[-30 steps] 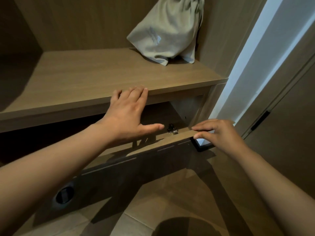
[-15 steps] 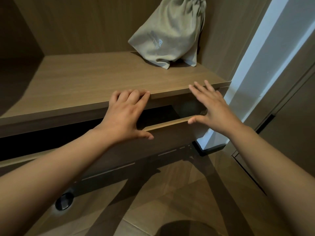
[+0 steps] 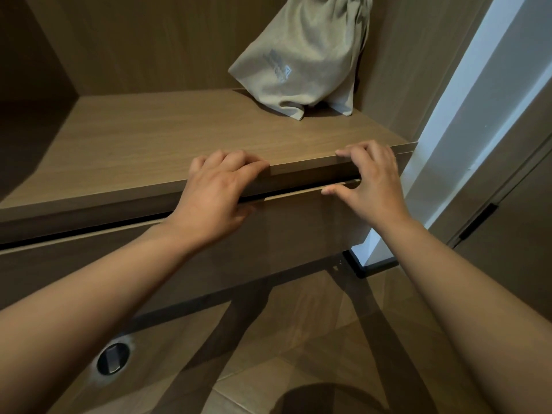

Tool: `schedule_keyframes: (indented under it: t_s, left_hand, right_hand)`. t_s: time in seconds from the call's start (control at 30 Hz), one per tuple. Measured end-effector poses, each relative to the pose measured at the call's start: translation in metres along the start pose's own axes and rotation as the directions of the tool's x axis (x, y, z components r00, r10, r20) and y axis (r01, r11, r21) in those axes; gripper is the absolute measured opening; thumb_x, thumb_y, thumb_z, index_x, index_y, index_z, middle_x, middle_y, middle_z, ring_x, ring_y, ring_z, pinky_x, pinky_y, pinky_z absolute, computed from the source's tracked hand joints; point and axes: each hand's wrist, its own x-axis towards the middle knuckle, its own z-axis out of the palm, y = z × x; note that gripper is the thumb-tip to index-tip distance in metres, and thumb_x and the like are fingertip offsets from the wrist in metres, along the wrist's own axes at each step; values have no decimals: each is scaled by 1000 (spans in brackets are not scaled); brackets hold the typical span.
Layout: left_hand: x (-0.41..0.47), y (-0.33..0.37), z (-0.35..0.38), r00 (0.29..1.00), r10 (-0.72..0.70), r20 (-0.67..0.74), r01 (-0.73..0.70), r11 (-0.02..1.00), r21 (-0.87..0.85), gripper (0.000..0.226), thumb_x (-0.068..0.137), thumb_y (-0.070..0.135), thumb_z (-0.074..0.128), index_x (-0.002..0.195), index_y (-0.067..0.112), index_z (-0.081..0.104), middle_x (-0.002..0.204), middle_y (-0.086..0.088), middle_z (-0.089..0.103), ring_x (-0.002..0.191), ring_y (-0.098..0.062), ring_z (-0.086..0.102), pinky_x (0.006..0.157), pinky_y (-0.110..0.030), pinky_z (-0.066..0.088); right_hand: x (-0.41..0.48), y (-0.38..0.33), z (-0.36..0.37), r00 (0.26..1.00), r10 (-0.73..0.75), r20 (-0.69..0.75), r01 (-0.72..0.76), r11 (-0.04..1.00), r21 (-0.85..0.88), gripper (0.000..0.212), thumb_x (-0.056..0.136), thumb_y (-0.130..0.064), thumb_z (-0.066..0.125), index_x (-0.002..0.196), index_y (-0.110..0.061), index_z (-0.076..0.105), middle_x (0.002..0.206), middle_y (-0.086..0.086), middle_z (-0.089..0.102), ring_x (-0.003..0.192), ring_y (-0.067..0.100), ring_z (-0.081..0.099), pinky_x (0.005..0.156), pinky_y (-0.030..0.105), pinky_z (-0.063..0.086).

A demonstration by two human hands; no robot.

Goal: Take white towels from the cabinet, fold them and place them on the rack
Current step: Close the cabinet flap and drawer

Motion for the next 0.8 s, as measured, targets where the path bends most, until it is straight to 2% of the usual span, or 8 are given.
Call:
schedule_keyframes:
  t_s: [0.1,0.23,0.47,0.8]
  left_hand:
    - [2,-1,0,999,3,-33,-3,1000,-5,69,73,20,78,137,24,51,133,4,53,116,-26,47,91,-44,36]
    - [1,0,4,996,9,-90,-9,1000,9,64,76,15,75,135,23,53,133,1,55,113,-29,49,88,-45,37]
    - [1,-1,10,993,10,-114,-4,999,53,64,77,19,73,137,23,50,135,-1,53,117,-28,48,90,-45,36]
    - [2,2,6,995,-24,-92,26,999,23,63,77,25,73,136,25,51,134,2,52,119,-24,47,93,-45,37]
  right_hand:
    - [0,0,9,999,21,-50,-21,1000,-13,59,70,-51,79,117,-22,58,114,3,50,113,22,46,104,50,41]
    - [0,-2,19,992,35,-118,-39,999,-37,56,71,-51,79,113,-21,57,113,6,51,109,24,47,99,42,43]
    - [-3,-3,25,983,42,-177,-52,997,-48,57,71,-50,79,113,-17,57,113,8,53,110,25,48,103,50,41]
    - [-4,-6,22,987,44,-157,-57,996,-76,58,71,-48,80,114,-17,57,114,8,54,110,25,49,105,48,39]
